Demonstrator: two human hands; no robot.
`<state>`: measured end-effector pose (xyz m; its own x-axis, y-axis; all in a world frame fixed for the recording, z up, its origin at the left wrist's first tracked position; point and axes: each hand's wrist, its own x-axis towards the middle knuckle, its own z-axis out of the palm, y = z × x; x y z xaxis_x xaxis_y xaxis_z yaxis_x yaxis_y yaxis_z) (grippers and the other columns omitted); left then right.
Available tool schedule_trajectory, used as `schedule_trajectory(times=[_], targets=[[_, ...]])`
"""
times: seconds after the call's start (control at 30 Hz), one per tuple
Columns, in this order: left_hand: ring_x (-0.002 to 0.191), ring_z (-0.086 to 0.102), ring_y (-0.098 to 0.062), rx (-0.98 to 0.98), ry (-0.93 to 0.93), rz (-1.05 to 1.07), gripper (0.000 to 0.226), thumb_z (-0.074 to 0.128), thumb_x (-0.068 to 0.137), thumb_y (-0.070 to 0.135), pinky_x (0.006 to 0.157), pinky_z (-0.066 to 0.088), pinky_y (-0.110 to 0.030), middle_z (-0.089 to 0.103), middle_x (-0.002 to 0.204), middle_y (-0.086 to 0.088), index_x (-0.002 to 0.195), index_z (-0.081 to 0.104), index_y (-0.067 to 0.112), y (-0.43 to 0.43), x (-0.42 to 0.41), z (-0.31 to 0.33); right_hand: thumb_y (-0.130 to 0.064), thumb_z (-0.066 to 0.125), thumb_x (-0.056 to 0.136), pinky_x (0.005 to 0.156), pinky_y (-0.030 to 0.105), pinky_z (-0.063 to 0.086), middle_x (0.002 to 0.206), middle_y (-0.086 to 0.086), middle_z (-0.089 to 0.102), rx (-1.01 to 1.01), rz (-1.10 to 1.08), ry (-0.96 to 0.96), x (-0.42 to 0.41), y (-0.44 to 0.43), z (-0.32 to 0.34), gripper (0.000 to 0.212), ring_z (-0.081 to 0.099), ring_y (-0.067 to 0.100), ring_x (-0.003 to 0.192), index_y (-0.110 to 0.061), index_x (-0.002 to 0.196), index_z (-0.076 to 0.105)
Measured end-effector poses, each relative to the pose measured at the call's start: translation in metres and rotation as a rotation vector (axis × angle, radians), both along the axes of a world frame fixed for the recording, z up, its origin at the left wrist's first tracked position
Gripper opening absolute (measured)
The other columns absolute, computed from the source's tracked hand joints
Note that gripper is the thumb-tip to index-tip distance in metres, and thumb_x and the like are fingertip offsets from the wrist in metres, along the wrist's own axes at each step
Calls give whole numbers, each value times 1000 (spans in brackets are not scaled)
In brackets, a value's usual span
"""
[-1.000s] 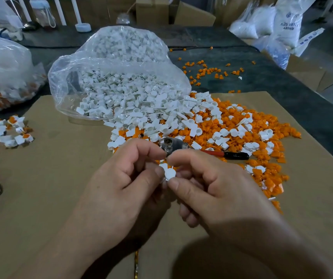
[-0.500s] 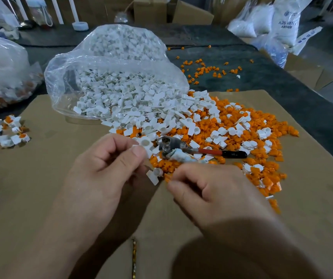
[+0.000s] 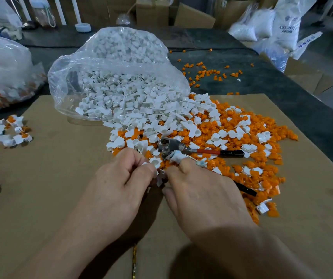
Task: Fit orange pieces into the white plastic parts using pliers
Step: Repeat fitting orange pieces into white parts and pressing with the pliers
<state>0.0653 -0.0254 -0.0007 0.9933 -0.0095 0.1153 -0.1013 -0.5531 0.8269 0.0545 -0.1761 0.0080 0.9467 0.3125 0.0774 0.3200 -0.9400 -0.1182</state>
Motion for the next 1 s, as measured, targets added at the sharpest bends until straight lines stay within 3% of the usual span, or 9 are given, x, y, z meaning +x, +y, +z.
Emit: schedule_trajectory(times=[0.17, 0.37, 0.5, 0.57, 0.67, 0.8, 1.0], targets=[[61, 54, -1, -37, 12, -9, 19, 54, 83, 42, 54, 40, -11, 60, 61, 13, 76, 59, 26, 2, 0, 2, -29, 42, 102, 61, 31, 35, 98, -3, 33, -22, 31, 13, -2, -3, 1, 15, 35, 14, 80, -26, 116, 46], [58, 62, -3, -120, 32, 49, 28, 61, 82, 54, 58, 44, -30, 70, 65, 11, 81, 65, 26, 4, 3, -1, -35, 38, 99, 64, 28, 34, 101, -7, 41, 69, 71, -39, -4, -9, -1, 21, 37, 13, 80, -29, 117, 46], [51, 65, -10, -388, 80, 11, 15, 76, 84, 27, 49, 48, -21, 74, 67, -2, 77, 66, 19, 2, 4, -2, -38, 45, 92, 65, 16, 44, 85, -16, 56, 568, -53, 20, -2, -22, -5, 20, 54, 2, 76, -37, 106, 58], [48, 63, -15, -526, 113, -47, 14, 79, 77, 22, 46, 48, -19, 73, 66, -11, 72, 66, 17, 1, 4, -3, -29, 55, 94, 63, 33, 57, 73, -3, 67, 1086, -155, 324, 0, -25, -3, 16, 64, 9, 63, -39, 105, 62], [50, 65, -18, -634, 91, -95, 6, 74, 70, 20, 45, 49, -21, 69, 64, -17, 72, 68, 19, -2, 5, -3, -23, 58, 85, 59, 43, 49, 65, 11, 68, 1552, -146, 661, 4, -28, 0, 18, 66, 23, 56, -29, 95, 72], [52, 66, -20, -689, 40, -142, 21, 80, 62, 29, 47, 50, -24, 66, 64, -15, 80, 72, 22, -3, 3, -4, -10, 64, 77, 48, 31, 53, 69, 18, 65, 1881, -110, 898, 6, -22, 6, 15, 65, 23, 54, -6, 89, 73], [54, 66, -19, -735, 30, -171, 19, 77, 65, 32, 47, 50, -24, 69, 66, -10, 82, 73, 23, -2, 2, -5, -3, 48, 90, 48, 30, 54, 76, 18, 62, 2020, -79, 1076, 5, -26, 11, 28, 64, 24, 55, -3, 114, 61]])
